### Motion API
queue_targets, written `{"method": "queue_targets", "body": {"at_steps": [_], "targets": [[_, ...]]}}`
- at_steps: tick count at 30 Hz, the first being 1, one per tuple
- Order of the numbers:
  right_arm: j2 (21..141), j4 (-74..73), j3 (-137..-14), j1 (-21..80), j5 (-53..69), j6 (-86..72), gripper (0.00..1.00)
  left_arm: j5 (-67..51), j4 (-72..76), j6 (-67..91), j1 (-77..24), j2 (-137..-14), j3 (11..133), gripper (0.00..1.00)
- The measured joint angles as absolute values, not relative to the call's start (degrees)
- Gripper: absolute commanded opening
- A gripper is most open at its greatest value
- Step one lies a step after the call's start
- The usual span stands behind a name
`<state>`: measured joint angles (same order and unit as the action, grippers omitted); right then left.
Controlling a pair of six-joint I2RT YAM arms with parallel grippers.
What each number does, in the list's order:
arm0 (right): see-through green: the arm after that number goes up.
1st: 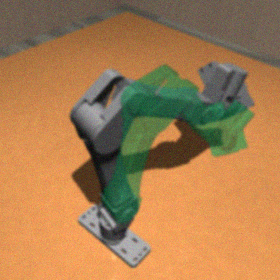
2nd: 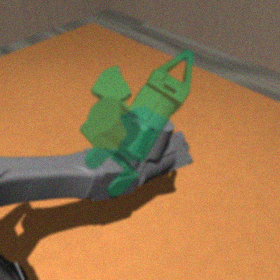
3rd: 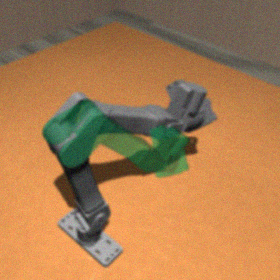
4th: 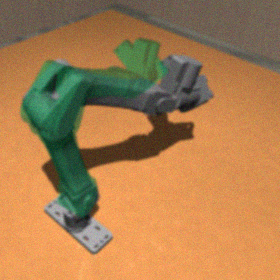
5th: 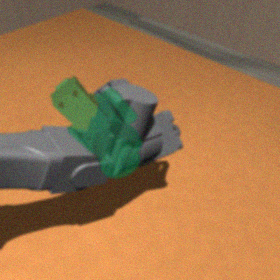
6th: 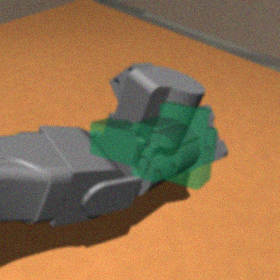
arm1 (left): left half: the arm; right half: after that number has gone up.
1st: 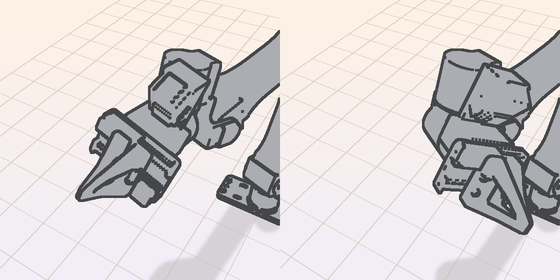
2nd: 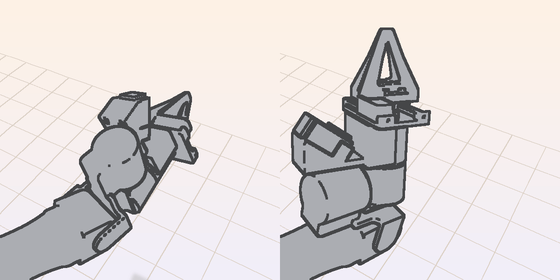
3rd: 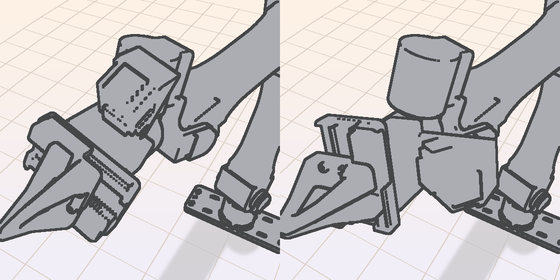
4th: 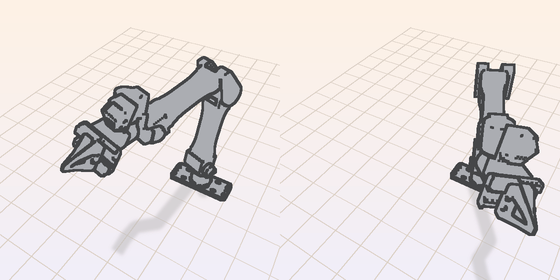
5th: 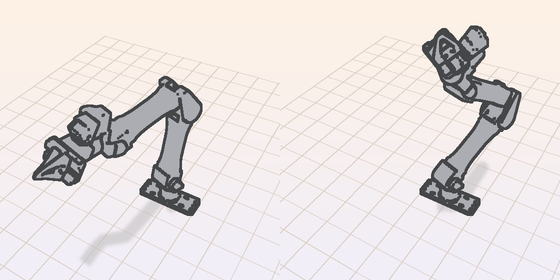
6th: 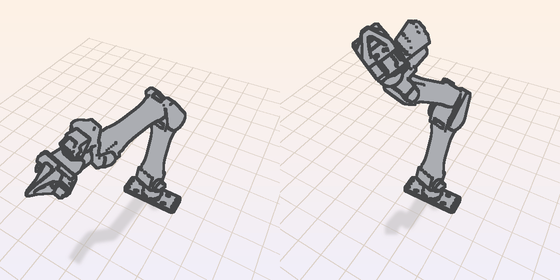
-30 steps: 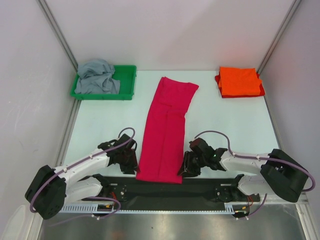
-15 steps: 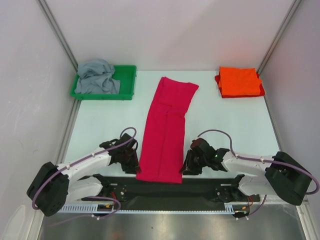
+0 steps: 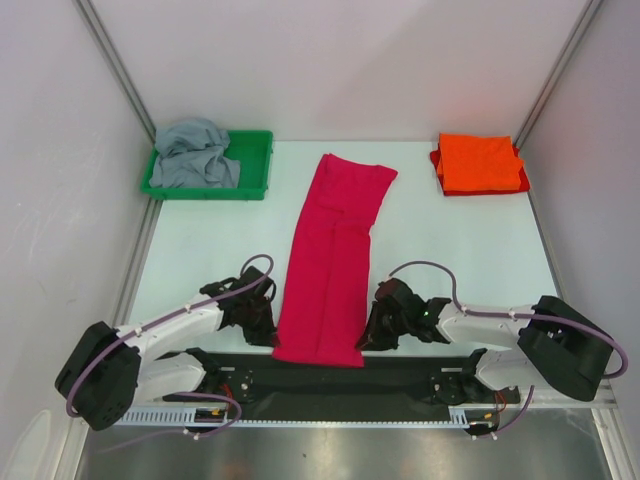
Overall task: Fold and stack the t-shirts
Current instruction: Fold the tshirt
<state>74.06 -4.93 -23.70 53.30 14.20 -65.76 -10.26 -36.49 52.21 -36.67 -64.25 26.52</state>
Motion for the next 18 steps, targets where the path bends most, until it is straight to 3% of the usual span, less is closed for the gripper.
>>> {"method": "queue_targets", "body": {"at_steps": [1,12,18], "targets": [[74.04,-5.19,-23.70,53.15,14.13,-65.82,0.00,-10.17,-36.49,52.12,-36.60,-64.25,26.48,0.00],[67.75,-14.61,-25.34,53.43,12.40,-64.69,0.00,-9.61,-39.16,52.01,-36.86,-57.45,26.46,0.00],[61.45,-19.40,-25.45,54.08,12.75,-64.60,0.00,-9.23,-41.23,54.63,-42.54,-52.21,26.46,0.00]]}}
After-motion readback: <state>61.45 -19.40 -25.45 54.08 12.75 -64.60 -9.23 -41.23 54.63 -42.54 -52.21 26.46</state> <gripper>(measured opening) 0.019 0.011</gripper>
